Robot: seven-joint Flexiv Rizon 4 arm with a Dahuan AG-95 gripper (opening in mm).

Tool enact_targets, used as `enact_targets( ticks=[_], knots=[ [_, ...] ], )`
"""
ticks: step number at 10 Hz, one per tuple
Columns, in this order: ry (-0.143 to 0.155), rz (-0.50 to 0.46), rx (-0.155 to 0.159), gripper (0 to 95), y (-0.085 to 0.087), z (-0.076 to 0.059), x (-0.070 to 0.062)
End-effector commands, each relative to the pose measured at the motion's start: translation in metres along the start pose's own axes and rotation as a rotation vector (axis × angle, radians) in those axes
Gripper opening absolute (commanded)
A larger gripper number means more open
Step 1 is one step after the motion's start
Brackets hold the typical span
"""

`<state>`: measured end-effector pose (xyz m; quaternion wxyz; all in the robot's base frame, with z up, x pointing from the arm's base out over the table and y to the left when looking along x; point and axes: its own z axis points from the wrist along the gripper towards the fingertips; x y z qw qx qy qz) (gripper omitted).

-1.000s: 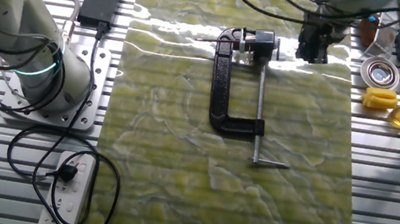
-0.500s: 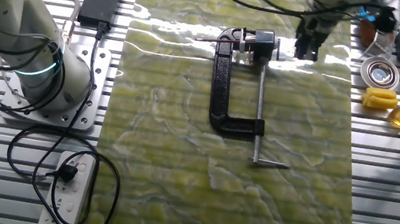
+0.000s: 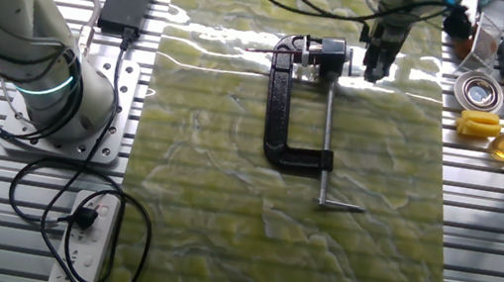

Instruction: Sharpen the pencil with a pencil sharpener

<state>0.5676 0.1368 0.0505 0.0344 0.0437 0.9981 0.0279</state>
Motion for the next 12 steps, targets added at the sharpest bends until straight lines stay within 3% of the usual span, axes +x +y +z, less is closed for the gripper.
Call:
enact_targets(
  ticks=[1,12],
  knots=[
    [0.007,-0.048,-0.004,19.0,0.0,-0.004,0.001],
    [0.014,-0.123,-0.005,19.0,0.001,0.002,0.012]
  ],
)
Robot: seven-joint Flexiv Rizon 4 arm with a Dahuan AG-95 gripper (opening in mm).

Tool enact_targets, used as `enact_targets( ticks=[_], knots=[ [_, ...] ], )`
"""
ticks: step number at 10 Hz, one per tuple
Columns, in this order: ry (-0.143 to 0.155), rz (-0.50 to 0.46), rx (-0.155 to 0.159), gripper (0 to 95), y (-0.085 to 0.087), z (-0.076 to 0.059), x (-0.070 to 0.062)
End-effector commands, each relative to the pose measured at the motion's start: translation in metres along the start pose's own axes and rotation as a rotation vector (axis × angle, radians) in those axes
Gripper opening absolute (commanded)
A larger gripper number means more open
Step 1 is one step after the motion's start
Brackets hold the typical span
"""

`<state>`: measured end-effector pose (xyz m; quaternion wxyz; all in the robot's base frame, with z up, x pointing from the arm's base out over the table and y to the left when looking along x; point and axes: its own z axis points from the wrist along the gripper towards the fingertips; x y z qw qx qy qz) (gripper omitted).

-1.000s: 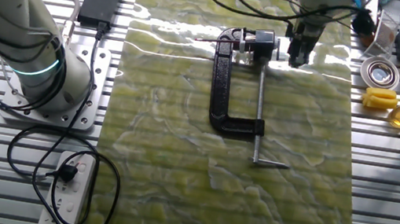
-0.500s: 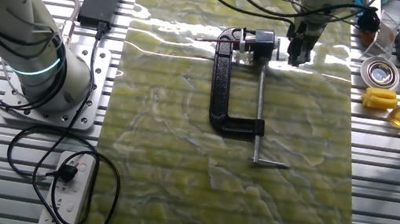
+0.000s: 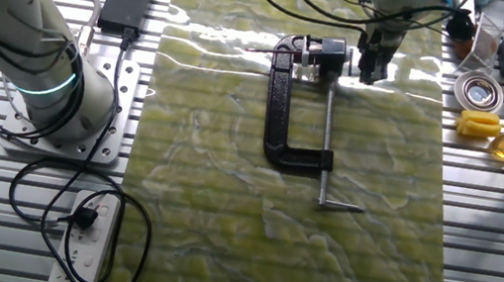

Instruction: Sharpen the pencil with a pencil sharpener

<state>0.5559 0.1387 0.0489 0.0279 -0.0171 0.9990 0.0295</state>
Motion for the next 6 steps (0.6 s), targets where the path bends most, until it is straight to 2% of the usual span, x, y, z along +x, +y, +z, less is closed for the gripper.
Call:
enact_targets(
  ticks=[1,6],
  knots=[
    [-0.003,-0.002,0.002,19.0,0.0005,0.0014,0.0],
    [0.012,0.004,0.0,19.0,0.0005,0.0029,0.0012]
  ],
)
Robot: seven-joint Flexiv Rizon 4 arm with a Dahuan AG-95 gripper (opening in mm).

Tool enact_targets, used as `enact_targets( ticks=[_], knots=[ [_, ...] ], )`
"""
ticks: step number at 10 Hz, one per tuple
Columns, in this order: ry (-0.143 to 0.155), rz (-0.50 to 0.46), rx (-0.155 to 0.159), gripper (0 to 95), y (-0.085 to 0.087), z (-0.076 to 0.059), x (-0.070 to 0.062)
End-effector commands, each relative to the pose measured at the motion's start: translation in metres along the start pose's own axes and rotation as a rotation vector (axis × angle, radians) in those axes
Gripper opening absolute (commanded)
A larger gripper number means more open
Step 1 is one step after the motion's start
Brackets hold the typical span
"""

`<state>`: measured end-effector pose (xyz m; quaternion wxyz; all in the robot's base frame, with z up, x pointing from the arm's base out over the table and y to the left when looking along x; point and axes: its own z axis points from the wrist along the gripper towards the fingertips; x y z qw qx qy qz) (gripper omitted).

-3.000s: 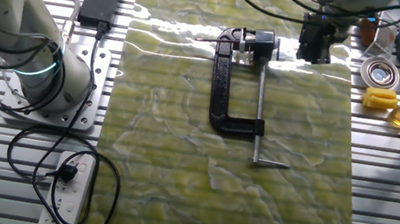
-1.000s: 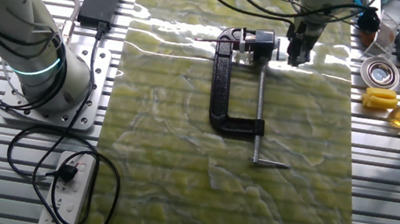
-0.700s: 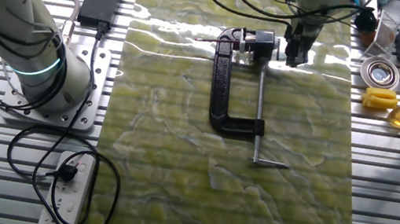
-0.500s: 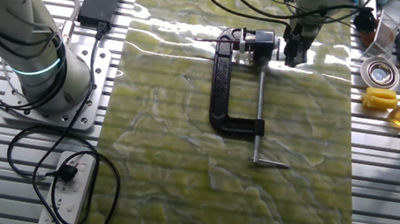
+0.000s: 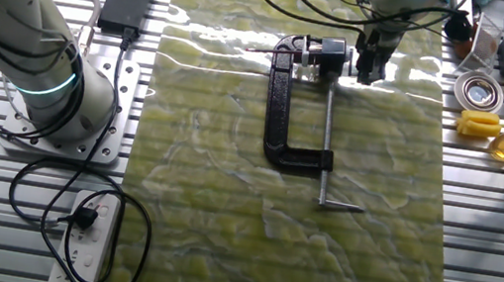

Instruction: Sharpen the pencil with a pencil sharpener

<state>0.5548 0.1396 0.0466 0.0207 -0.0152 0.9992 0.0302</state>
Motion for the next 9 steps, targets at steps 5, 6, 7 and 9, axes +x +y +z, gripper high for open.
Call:
enact_targets(
  ticks=[5,6,7,9],
  knots=[
    [-0.003,0.006,0.002,0.0,-0.0003,0.0009,0.0001],
    [-0.003,0.007,0.002,0.0,-0.0003,0.0009,0.0001],
    [-0.003,0.007,0.002,0.0,-0.0003,0.0009,0.0001],
    [-0.003,0.008,0.001,0.0,-0.0008,0.0008,0.0]
  ],
)
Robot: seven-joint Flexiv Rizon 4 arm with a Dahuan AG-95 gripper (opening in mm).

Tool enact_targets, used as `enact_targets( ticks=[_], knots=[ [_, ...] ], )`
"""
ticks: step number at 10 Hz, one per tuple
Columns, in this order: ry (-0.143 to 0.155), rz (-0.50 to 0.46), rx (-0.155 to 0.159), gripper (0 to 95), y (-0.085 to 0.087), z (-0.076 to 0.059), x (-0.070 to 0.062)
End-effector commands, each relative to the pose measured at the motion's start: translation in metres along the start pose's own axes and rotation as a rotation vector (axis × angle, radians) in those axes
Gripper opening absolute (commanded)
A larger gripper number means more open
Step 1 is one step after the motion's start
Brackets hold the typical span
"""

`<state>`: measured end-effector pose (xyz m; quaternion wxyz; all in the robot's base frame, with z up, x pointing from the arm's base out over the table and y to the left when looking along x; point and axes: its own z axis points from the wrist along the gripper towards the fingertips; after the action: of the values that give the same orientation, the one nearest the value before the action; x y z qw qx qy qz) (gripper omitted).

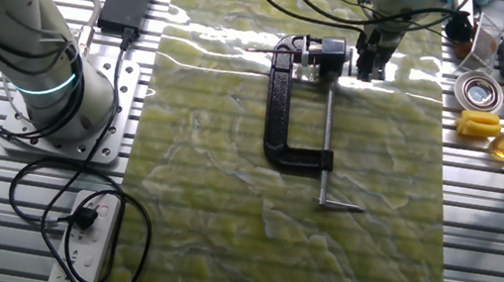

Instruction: Sharpen the pencil with a pencil sharpener

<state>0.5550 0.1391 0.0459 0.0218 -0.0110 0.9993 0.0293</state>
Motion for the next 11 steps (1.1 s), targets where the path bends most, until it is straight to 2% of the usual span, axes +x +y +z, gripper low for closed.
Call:
enact_targets(
  ticks=[1,4,11],
  knots=[
    [0.0,0.0,-0.001,0.0,-0.0008,-0.0001,0.0],
    [0.01,0.001,-0.012,0.0,-0.0019,-0.0019,-0.0004],
    [0.041,0.001,-0.012,0.0,-0.0018,-0.0084,-0.0013]
  ],
)
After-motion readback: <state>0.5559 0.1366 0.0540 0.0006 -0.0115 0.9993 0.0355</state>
